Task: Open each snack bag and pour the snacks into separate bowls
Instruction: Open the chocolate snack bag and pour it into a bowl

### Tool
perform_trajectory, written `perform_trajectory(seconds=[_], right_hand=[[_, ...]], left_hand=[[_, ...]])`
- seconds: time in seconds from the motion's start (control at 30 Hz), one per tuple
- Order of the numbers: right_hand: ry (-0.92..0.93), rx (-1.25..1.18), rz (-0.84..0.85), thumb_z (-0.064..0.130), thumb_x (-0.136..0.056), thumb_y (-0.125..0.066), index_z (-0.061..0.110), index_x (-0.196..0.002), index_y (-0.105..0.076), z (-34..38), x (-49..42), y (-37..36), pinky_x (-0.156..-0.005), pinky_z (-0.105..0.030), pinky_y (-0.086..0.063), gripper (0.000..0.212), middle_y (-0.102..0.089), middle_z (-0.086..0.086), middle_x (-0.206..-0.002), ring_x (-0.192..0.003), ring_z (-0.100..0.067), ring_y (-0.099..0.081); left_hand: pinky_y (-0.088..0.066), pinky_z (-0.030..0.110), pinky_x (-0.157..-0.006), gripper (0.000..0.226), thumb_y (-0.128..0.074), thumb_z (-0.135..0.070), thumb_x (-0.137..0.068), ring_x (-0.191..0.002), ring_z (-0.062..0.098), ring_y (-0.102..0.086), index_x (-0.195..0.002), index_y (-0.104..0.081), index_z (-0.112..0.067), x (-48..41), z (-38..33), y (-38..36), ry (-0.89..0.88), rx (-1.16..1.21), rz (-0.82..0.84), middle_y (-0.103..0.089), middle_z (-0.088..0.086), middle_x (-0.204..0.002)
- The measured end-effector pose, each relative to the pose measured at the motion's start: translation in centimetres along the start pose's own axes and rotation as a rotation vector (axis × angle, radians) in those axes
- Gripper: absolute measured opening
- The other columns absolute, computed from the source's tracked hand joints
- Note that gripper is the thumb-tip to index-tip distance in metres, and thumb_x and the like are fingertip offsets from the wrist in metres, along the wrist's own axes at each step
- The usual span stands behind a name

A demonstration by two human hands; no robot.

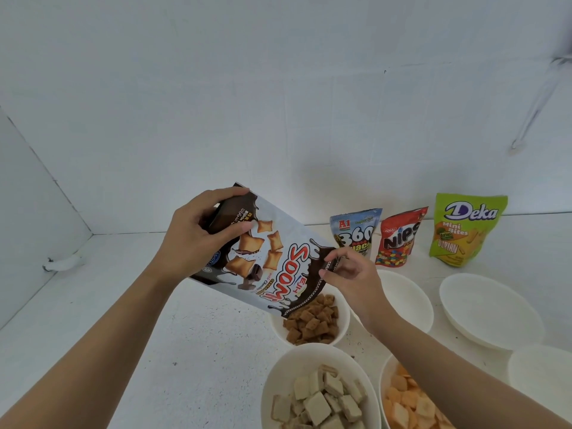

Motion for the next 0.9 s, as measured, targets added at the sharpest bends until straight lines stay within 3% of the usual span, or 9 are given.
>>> perform_trajectory(seconds=[0.2, 0.4, 0.53, 0.7, 0.9], right_hand=[[-0.095, -0.038, -0.015, -0.008, -0.084, -0.072, 0.009, -0.093, -0.062, -1.4, 0.3, 0.0, -0.074, -0.031, -0.061, 0.021, -0.078, -0.006, -0.088, -0.089, -0.020, -0.075], [-0.072, -0.014, -0.033, -0.008, -0.084, -0.072, 0.009, -0.093, -0.063, -1.1, 0.1, 0.1, -0.074, -0.030, -0.061, 0.022, -0.077, -0.008, -0.087, -0.087, -0.023, -0.074], [-0.002, 0.013, -0.020, -0.007, -0.083, -0.074, 0.011, -0.092, -0.064, 0.0, -0.3, -0.3, -0.080, -0.036, -0.062, 0.023, -0.076, -0.011, -0.087, -0.089, -0.027, -0.073], [0.030, 0.034, -0.011, -0.006, -0.082, -0.075, 0.013, -0.093, -0.065, 0.5, -0.5, -0.6, -0.078, -0.035, -0.062, 0.024, -0.076, -0.008, -0.087, -0.088, -0.028, -0.073], [0.070, 0.053, -0.043, -0.006, -0.082, -0.075, 0.014, -0.091, -0.065, 1.1, -0.6, -0.6, -0.076, -0.034, -0.062, 0.025, -0.077, -0.003, -0.089, -0.088, -0.024, -0.072]], left_hand=[[-0.059, 0.019, -0.084, 0.048, -0.071, -0.040, -0.083, -0.114, 0.006, -0.062, -0.129, -0.059, -0.043, -0.1, -0.5, -1.2, -0.070, -0.119, 0.063, -0.062, -0.018, -0.123], [-0.060, 0.022, -0.082, 0.055, -0.076, -0.038, -0.081, -0.117, 0.008, -0.060, -0.132, -0.055, -0.044, -0.2, -0.3, -1.1, -0.047, -0.113, 0.081, -0.057, -0.026, -0.125], [-0.062, 0.027, -0.080, 0.054, -0.077, -0.032, -0.084, -0.116, 0.015, -0.063, -0.134, -0.056, -0.040, -0.3, 0.1, 0.1, -0.032, -0.106, 0.032, -0.060, -0.016, -0.130], [-0.064, 0.035, -0.079, 0.057, -0.077, -0.030, -0.085, -0.117, 0.020, -0.064, -0.136, -0.054, -0.038, -0.1, 0.7, 0.9, -0.009, -0.079, 0.033, -0.060, -0.011, -0.133], [-0.064, 0.030, -0.076, 0.049, -0.076, -0.025, -0.084, -0.108, 0.009, -0.068, -0.129, -0.059, -0.036, 0.1, 0.3, 1.2, -0.011, -0.007, -0.011, -0.064, -0.017, -0.125]])
Point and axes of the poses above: each hand's wrist, its own x-axis away from the middle knuckle, its own y-axis out of the back of the hand, z = x × y, the point moved 8 cm from there along -x, towards the middle knuckle
